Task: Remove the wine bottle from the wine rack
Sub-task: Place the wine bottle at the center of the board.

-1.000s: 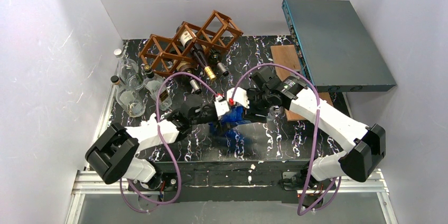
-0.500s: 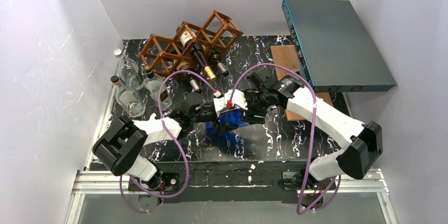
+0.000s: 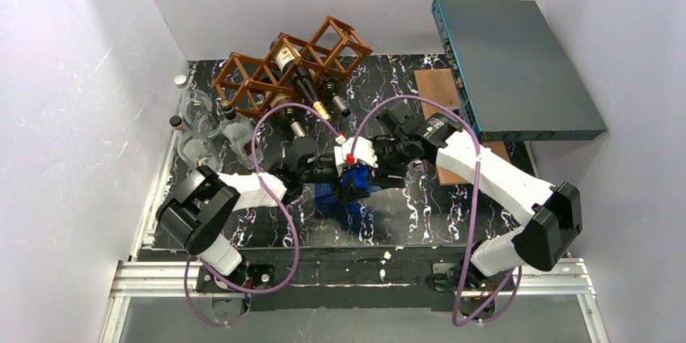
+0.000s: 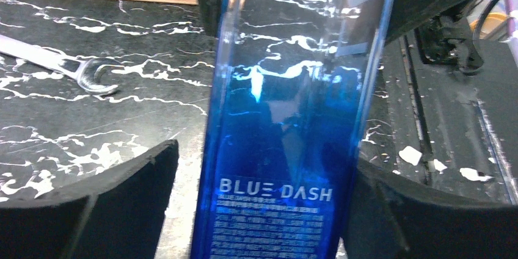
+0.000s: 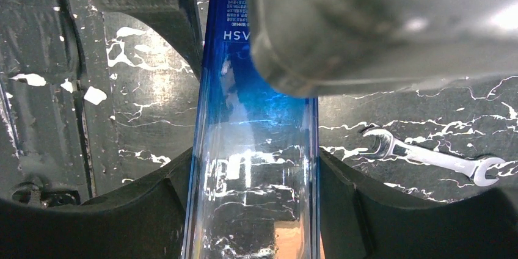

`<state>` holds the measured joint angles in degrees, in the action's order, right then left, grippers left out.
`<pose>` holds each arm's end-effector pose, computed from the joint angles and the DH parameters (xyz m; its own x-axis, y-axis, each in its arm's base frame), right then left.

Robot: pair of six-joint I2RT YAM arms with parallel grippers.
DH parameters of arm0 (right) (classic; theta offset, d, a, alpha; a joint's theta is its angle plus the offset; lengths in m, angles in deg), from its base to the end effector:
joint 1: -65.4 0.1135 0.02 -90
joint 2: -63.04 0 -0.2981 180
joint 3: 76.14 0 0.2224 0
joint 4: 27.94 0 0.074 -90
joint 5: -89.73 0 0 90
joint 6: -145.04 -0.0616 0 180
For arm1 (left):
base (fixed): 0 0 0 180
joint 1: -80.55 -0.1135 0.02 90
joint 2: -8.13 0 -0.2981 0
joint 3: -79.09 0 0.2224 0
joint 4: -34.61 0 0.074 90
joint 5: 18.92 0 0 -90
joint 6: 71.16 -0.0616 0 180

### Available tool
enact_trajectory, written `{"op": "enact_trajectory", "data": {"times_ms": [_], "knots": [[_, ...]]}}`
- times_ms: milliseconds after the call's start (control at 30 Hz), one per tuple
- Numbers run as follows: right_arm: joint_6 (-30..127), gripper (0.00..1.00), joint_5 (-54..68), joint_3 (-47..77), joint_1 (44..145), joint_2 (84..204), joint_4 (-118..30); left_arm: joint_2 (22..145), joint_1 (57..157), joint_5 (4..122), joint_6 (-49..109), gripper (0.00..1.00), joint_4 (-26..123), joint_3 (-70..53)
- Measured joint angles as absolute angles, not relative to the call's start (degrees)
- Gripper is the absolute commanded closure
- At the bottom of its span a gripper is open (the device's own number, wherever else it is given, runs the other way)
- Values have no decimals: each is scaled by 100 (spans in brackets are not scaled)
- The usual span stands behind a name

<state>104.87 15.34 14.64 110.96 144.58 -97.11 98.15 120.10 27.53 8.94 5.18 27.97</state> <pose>0.1719 0.1990 0.3287 0.2067 -0.8403 -0.5012 -0.9675 -0.0993 -0.2327 0.2122 -0.2303 0.2524 0.0445 0.1249 -0.9912 0.9927 0.1062 0.0579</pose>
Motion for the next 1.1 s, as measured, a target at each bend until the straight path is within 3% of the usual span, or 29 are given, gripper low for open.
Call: {"op": "enact_trajectory", "data": {"times_ms": [33, 100, 133, 200, 400, 467, 500, 867, 1100], "knots": [[10491, 99, 1534, 1473, 11089, 14480, -9706, 9846, 12012, 2716, 949, 46, 518, 2791], [10480, 99, 1517, 1477, 11078, 14515, -9665, 9889, 12019, 2641, 934, 88, 518, 2788], [10498, 99, 1526, 1488, 11061, 14534, -9643, 9902, 12032, 2593, 846, 100, 512, 2786], [10495, 92, 1563, 1523, 11041, 14560, -9741, 9931, 12063, 2567, 855, 100, 527, 2797], [10480, 25, 1580, 1528, 11041, 14567, -9700, 9841, 12054, 2694, 914, 100, 483, 2878], [10471, 6, 1648, 1528, 11048, 14567, -9654, 9708, 12054, 2796, 951, 100, 503, 2968], [10425, 2, 1716, 1541, 11054, 14567, -9599, 9631, 12054, 2890, 978, 100, 514, 3022], [9831, 2, 2717, 3169, 10989, 14569, -9531, 8718, 11999, 3992, 1196, 100, 787, 3678], [8515, 2, 3869, 3410, 10145, 14469, -9212, 8082, 12080, 4779, 1472, 100, 879, 3835]]}}
